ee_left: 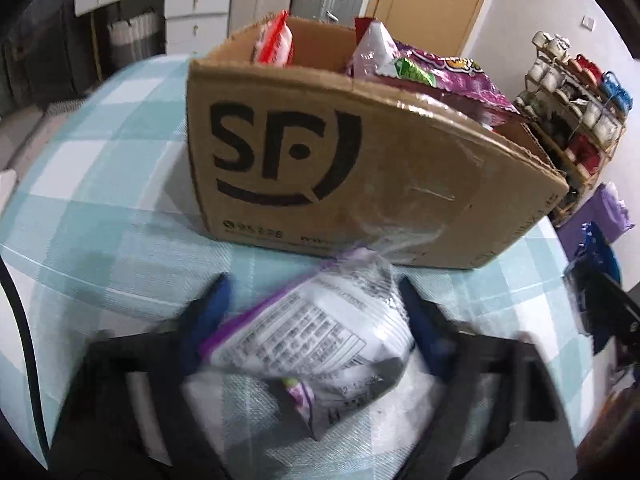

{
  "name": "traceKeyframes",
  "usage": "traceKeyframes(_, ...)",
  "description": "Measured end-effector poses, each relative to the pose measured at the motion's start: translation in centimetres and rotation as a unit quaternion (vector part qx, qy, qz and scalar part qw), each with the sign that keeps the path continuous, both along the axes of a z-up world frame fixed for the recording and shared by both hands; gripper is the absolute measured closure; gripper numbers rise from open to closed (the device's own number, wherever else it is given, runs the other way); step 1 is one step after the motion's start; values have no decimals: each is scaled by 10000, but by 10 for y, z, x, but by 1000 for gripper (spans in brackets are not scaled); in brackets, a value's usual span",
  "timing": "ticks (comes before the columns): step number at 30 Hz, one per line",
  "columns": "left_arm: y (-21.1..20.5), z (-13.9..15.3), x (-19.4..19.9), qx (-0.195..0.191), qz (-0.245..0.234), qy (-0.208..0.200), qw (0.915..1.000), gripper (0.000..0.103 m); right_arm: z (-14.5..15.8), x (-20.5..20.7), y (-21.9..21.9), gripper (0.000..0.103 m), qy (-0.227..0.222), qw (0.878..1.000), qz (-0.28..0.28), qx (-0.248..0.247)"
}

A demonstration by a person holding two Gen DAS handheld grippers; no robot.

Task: Organize snacks
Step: 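Grasp the white-and-purple chip bag with the left gripper while the right holds the Oreo packet, then carry both packets over the box and lower them inside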

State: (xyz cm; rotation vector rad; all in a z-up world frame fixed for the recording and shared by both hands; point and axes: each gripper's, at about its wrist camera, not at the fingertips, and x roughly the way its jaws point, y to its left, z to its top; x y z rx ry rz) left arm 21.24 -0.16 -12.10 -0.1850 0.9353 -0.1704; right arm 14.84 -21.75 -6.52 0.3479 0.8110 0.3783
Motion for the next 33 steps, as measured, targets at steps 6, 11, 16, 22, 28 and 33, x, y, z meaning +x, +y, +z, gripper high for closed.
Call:
traceKeyframes(6, 11, 1, 4, -365, -94, 195, 9991, 48, -5, 1, 2, 56, 35, 10000, 0, 29)
traceKeyframes(11, 22, -1, 0, -642, -111, 289, 9975, 55, -6, 0, 2, 56, 36, 10000, -18, 26)
traceKeyframes(16, 23, 13, -12, -647, -164, 106, 9977, 56, -5, 0, 1, 56, 0, 10000, -38, 63)
traceKeyframes(22, 37, 48, -46, -894, -182, -211, 9956, 56, 8, -10, 7, 56, -323, 9993, 103, 129)
traceKeyframes(28, 53, 86, -66, -765, -245, -382, 9960, 56, 31, -20, 23, 56, -511, 9982, 260, 173)
traceKeyframes(33, 66, 145, -68, -619, -255, -670, 9955, 56, 68, -20, 34, 56, -645, 9966, 436, 261)
